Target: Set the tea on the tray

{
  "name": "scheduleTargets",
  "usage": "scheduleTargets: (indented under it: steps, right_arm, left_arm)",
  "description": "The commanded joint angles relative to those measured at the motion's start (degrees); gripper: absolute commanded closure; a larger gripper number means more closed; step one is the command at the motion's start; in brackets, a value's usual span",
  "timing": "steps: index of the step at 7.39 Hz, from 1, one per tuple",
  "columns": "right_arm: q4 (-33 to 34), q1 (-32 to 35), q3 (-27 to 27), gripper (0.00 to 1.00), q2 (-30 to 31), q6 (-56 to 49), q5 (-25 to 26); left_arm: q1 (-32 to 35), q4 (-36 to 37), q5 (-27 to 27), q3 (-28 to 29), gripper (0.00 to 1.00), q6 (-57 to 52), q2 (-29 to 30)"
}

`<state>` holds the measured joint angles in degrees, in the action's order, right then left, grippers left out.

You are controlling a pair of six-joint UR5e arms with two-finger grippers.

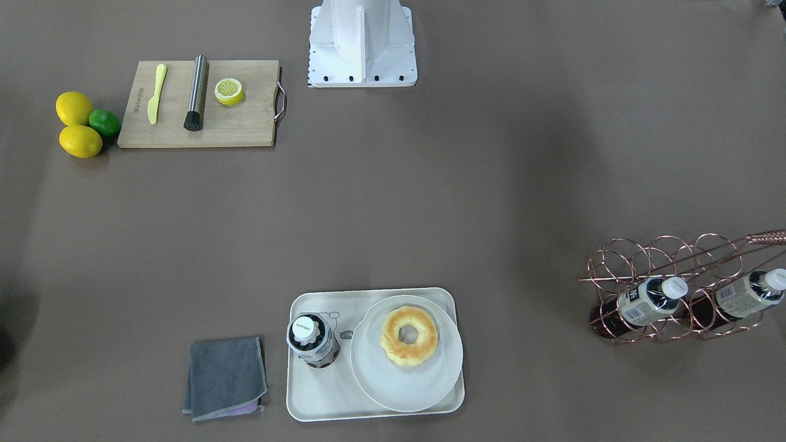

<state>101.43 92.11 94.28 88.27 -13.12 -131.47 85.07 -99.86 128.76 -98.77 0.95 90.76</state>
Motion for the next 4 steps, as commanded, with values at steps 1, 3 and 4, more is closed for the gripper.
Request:
scheduleTargets:
  steps: [1,3,4]
  right_arm:
    - [-0.3,0.0,-0.1,0.0,-0.2,-0.1,0.0]
    - [-0.3,0.0,-0.1,0.0,-0.5,0.0,0.0]
    - [-0.3,0.0,-0.1,0.0,-0.5,0.0,0.0]
  left_arm:
    - [1.9,-1.3,0.5,-0.5,0.02,-0.2,-3.3]
    - [2.9,-1.7,0.5,-0.3,0.02,-5.2,-4.7]
    - [3.0,-1.6,0.5,-0.1,0.02,-5.3,-4.7]
